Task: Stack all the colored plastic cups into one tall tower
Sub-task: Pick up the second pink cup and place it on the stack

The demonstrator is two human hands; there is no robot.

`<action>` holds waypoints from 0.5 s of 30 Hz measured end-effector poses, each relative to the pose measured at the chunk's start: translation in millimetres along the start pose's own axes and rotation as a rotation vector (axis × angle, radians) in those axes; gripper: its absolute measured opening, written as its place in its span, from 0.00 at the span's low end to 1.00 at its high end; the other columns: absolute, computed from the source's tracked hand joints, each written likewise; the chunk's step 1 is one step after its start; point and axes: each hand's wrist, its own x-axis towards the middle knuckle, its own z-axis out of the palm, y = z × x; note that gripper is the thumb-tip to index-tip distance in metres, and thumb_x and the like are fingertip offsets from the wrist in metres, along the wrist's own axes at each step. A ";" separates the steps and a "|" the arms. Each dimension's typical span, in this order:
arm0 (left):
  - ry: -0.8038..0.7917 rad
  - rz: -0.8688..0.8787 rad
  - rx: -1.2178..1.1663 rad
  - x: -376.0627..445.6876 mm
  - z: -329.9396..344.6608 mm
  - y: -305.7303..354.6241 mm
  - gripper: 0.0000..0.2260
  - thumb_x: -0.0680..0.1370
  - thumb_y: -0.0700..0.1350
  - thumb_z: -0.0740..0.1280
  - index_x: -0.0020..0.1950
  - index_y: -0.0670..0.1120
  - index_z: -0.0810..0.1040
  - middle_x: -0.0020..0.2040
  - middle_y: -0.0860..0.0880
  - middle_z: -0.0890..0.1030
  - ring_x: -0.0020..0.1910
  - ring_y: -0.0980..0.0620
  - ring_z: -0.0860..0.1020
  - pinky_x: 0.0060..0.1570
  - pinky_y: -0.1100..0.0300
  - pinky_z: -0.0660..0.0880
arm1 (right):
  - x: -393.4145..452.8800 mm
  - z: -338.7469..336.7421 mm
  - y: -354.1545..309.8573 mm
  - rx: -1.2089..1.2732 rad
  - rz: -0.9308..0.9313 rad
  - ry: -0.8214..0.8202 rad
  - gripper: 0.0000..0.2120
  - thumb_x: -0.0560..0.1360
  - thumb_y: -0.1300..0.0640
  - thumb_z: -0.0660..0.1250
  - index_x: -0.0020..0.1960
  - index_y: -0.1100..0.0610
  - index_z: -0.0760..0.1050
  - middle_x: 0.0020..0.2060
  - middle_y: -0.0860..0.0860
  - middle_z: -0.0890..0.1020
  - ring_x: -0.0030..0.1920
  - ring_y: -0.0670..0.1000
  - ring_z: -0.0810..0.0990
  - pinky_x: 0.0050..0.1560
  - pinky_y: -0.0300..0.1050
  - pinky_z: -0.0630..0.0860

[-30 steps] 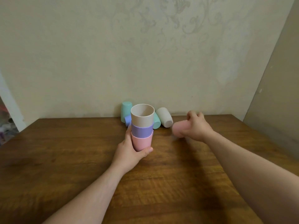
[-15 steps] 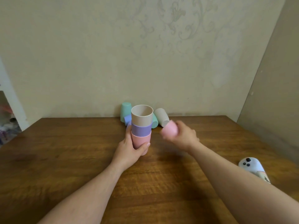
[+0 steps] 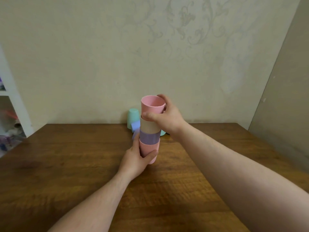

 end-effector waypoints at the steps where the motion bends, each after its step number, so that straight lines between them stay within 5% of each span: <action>1: 0.007 0.008 -0.003 -0.1 0.2 -0.6 0.49 0.74 0.67 0.73 0.85 0.64 0.45 0.71 0.51 0.82 0.65 0.45 0.82 0.58 0.50 0.81 | 3.2 0.7 3.5 0.028 0.030 0.020 0.37 0.65 0.49 0.84 0.70 0.45 0.72 0.60 0.47 0.83 0.60 0.53 0.85 0.62 0.60 0.85; 4: 0.010 0.015 -0.015 1.8 0.3 -2.9 0.49 0.74 0.68 0.73 0.85 0.65 0.45 0.71 0.51 0.82 0.65 0.45 0.82 0.58 0.50 0.81 | 12.0 0.1 5.4 0.072 0.081 -0.005 0.32 0.69 0.54 0.85 0.67 0.48 0.72 0.60 0.48 0.82 0.61 0.54 0.84 0.63 0.60 0.84; 15: 0.001 0.016 0.034 1.1 2.3 -2.4 0.49 0.76 0.65 0.74 0.86 0.59 0.46 0.68 0.49 0.83 0.63 0.45 0.83 0.53 0.53 0.79 | 2.6 3.5 15.3 0.078 0.018 -0.091 0.46 0.71 0.58 0.85 0.82 0.50 0.64 0.65 0.49 0.80 0.65 0.54 0.82 0.65 0.56 0.83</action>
